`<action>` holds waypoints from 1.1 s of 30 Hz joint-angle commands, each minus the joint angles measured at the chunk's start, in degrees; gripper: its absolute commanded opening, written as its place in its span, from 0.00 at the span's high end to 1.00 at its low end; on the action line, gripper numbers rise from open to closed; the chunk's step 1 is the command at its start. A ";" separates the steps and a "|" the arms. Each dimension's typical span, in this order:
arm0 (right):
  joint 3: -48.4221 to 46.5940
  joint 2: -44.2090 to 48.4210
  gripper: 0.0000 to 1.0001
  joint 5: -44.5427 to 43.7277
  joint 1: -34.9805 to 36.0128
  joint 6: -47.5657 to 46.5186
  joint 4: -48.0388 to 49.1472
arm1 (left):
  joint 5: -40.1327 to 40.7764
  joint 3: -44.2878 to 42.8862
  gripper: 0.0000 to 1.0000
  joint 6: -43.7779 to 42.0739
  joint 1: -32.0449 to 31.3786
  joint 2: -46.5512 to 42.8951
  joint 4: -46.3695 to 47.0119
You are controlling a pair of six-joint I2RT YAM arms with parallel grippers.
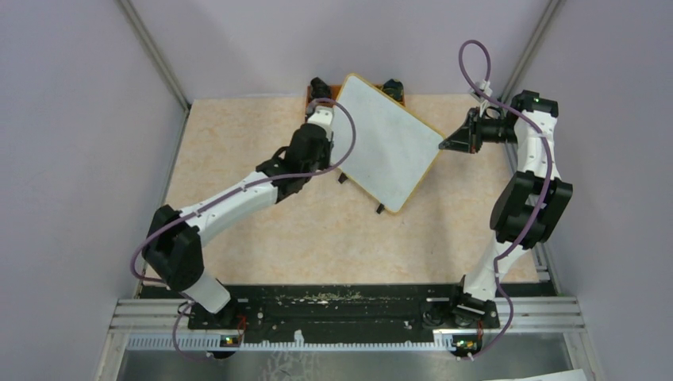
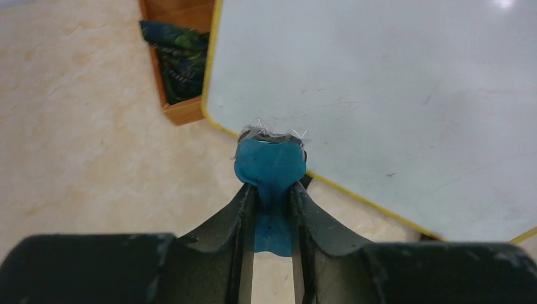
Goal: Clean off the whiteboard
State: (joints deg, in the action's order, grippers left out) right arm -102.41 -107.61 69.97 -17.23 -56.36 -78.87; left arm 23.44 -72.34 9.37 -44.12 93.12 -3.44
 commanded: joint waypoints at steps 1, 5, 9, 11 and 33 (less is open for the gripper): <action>-0.15 0.74 1.00 -6.66 2.64 -2.34 -3.40 | -0.86 2.33 0.68 1.81 2.88 -5.60 -10.39; -0.25 0.63 1.00 -6.85 2.64 -2.32 -3.49 | -1.89 6.91 0.63 4.10 5.71 -10.92 -15.89; -0.12 0.86 1.00 -7.02 2.62 -2.27 -3.50 | -4.02 13.89 0.61 6.41 7.13 -15.88 -16.60; -0.08 0.92 1.00 -6.86 2.64 -2.31 -3.54 | -3.95 16.59 0.60 7.88 7.56 -17.26 -17.46; 0.98 3.20 1.00 -7.41 2.64 -2.92 -4.24 | -9.26 23.17 0.55 11.90 9.40 -7.49 -14.23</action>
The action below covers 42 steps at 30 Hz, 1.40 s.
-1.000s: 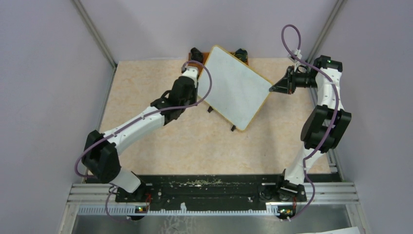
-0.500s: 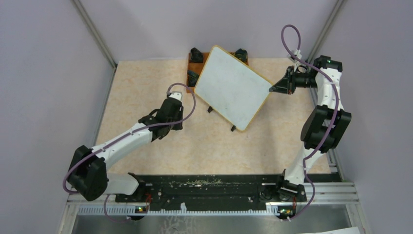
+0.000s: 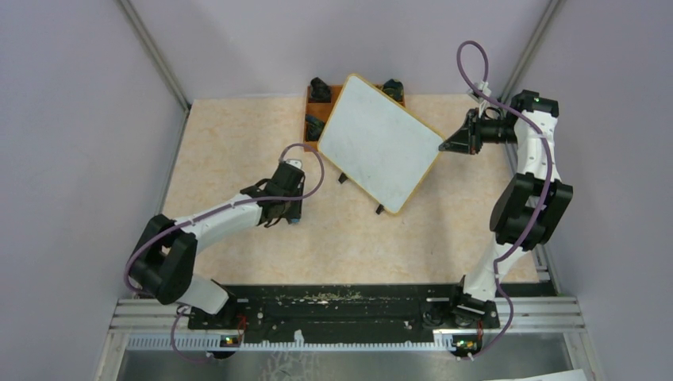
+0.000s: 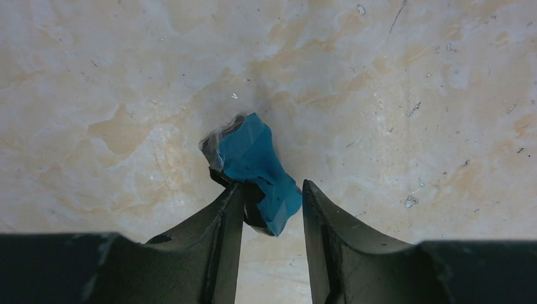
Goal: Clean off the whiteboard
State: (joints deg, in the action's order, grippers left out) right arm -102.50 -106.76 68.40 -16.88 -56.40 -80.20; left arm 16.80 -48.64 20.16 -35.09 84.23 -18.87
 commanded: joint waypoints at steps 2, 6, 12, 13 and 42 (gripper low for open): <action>1.20 2.30 1.00 -5.78 2.29 -2.68 -2.72 | -3.30 -0.37 0.54 1.26 0.37 2.12 1.82; 1.38 2.30 1.00 -5.73 2.29 -2.51 -2.59 | -3.88 -0.34 0.52 1.28 0.37 2.99 1.78; 2.07 2.77 0.98 -5.81 2.27 -1.63 -1.28 | -1.85 -0.38 0.45 1.64 0.36 2.73 0.67; 2.29 2.93 0.96 -5.87 2.29 -1.18 -0.91 | -1.39 -0.46 0.44 1.74 0.37 2.64 0.42; 12.61 18.98 0.25 -9.46 -4.25 14.11 15.49 | -2.03 2.36 0.23 1.83 0.37 2.18 4.44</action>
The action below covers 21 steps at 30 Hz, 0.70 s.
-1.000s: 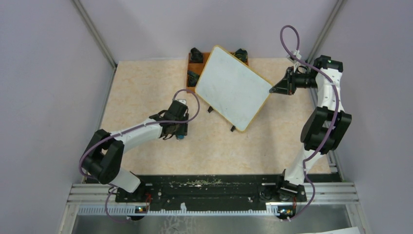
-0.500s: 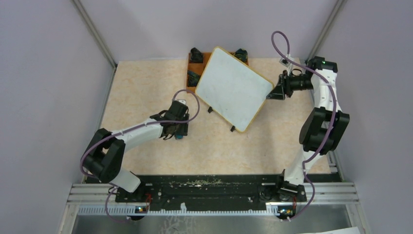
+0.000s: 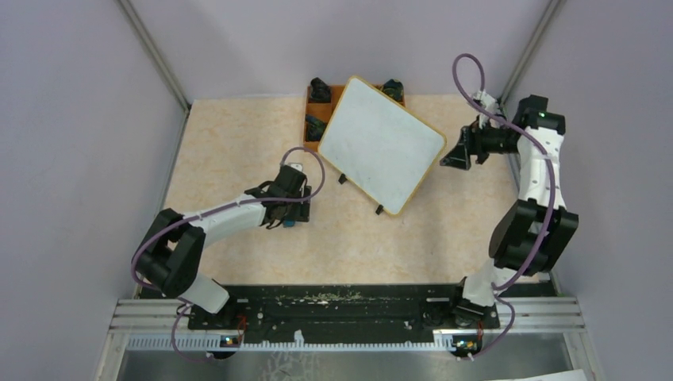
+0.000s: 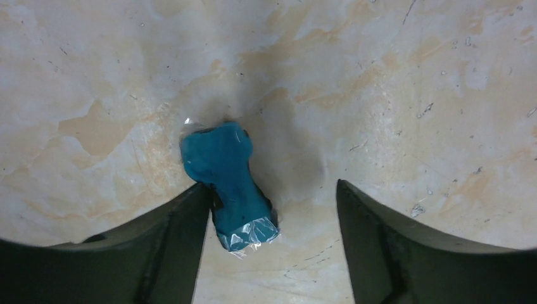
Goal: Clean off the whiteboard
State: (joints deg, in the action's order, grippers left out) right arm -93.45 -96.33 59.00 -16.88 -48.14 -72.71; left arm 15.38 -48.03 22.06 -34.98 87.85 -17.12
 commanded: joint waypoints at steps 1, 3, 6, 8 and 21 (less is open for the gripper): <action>4.86 10.00 0.24 0.15 -5.59 6.76 9.01 | -1.01 2.07 0.16 -0.15 0.20 -2.14 3.29; 7.86 12.85 0.24 -0.52 -7.99 9.85 12.39 | -1.72 2.88 0.04 -0.23 0.26 -3.59 4.53; 13.55 17.52 0.24 -2.55 -10.59 14.00 17.50 | -1.93 3.50 0.00 -0.01 0.27 -6.09 5.30; 17.41 20.88 0.23 -5.42 -10.73 16.87 21.44 | -2.67 3.92 0.00 0.02 0.27 -7.56 5.89; 33.97 36.87 0.20 -17.83 -10.80 30.69 39.40 | -3.93 3.87 0.00 0.17 0.24 -6.19 4.21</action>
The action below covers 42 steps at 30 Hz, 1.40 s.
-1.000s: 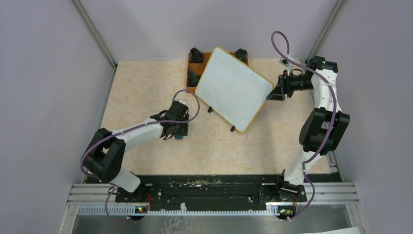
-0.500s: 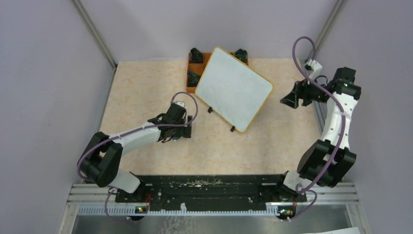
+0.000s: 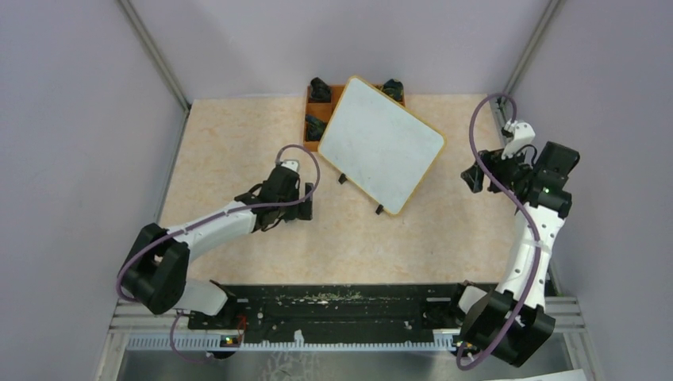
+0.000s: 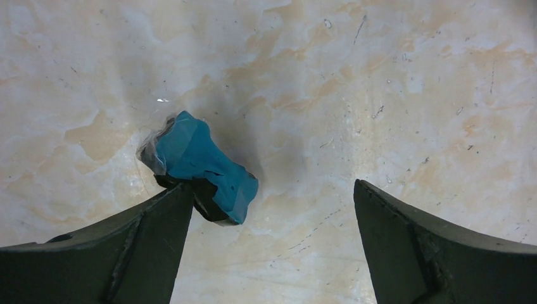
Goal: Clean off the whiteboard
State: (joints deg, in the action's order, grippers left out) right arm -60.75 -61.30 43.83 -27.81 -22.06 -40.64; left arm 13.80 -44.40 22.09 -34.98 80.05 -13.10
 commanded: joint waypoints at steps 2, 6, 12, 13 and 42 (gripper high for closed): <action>1.72 1.16 0.20 -2.83 0.12 4.94 7.38 | -3.74 1.11 0.00 0.46 0.21 1.80 1.28; 0.96 -2.64 0.20 -6.72 0.07 5.84 6.68 | -2.30 1.40 0.00 0.58 0.17 3.09 0.11; 1.75 -7.47 0.21 -17.20 0.12 9.32 10.94 | -0.69 -0.27 0.00 1.00 0.04 6.67 -2.28; 2.34 -7.45 0.21 -19.39 0.13 9.74 12.43 | -0.30 -0.49 0.00 1.21 -0.04 7.34 -2.62; 14.35 -10.77 0.20 -17.93 0.13 11.25 27.00 | 5.50 1.14 0.00 3.64 -2.81 0.05 4.40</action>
State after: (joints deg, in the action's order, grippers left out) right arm -46.48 -72.16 23.57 -27.81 -11.62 -18.28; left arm 18.44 -44.29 25.56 -37.52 84.27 -12.93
